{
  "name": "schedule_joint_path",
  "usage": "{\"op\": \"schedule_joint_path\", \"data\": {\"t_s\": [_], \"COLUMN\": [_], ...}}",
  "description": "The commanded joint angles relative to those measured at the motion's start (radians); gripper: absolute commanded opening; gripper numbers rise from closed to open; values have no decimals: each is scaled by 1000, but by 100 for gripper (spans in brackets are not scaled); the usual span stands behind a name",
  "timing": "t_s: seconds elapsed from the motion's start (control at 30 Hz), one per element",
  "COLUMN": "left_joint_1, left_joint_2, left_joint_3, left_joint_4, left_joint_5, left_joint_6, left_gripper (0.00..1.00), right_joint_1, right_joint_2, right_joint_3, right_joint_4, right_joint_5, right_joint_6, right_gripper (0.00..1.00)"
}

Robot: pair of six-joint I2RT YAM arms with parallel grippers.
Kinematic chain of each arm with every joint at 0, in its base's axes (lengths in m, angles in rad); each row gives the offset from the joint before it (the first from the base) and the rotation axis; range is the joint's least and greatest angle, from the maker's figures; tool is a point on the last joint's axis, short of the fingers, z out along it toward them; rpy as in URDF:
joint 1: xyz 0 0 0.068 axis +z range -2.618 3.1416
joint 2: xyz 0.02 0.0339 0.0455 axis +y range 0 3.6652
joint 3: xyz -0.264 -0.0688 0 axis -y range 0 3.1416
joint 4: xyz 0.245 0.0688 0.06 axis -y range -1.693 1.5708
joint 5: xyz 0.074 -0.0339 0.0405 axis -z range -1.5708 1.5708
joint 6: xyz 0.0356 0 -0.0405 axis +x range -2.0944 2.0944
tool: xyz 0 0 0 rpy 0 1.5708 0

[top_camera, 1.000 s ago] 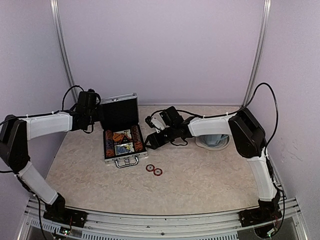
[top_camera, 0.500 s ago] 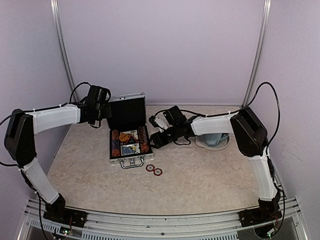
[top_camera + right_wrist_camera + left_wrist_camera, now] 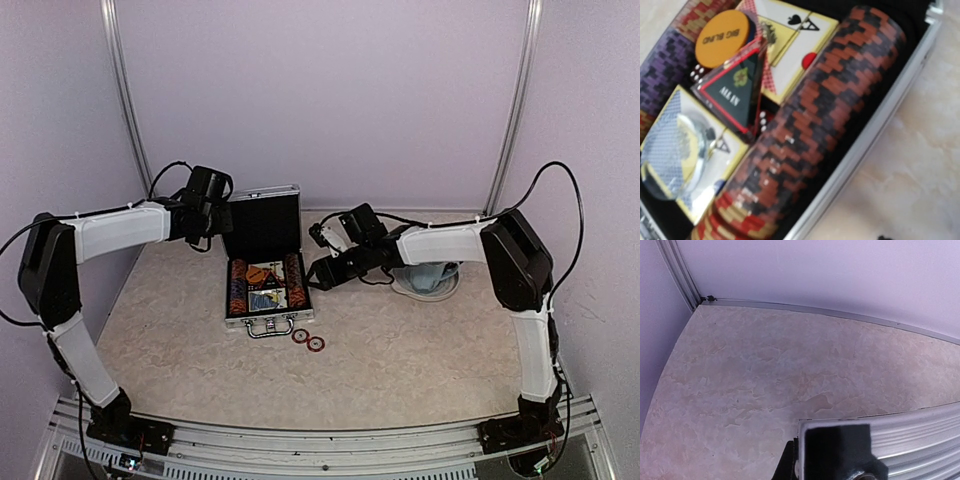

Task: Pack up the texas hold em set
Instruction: Move the chip case to the center of the board.

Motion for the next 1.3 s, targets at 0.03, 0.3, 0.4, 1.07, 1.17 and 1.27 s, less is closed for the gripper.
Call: {"op": "schedule_joint_path", "data": {"t_s": [0.03,0.3,0.4,1.07,1.17,1.27], "left_joint_1": [-9,14,14,-5,-24,-61], "left_joint_2": [9,26,18,-193,-252,-328], "left_joint_3": [75,81,72,-170,-234,-314], "left_joint_4": [49,54,59,92,94,107], "left_joint_5": [101,152,169,234,242,279], "left_joint_6": [-43,-34,-34,-23,-19,-17], "left_gripper": [0,21,32,99,99,99], "right_joint_1": [-6,-6,-6,-7,-6,-6], "right_joint_2": [-78,-115,-110,-108,-122,-148], "right_joint_3": [-49,-84,-84,-78,-87,-104], "right_joint_4": [0,-6,-9,-25,-30,-41], "right_joint_5": [10,24,21,15,18,30], "right_joint_6": [-2,-8,-8,-5,-9,-22], "right_gripper": [65,65,65,66,66,67]}}
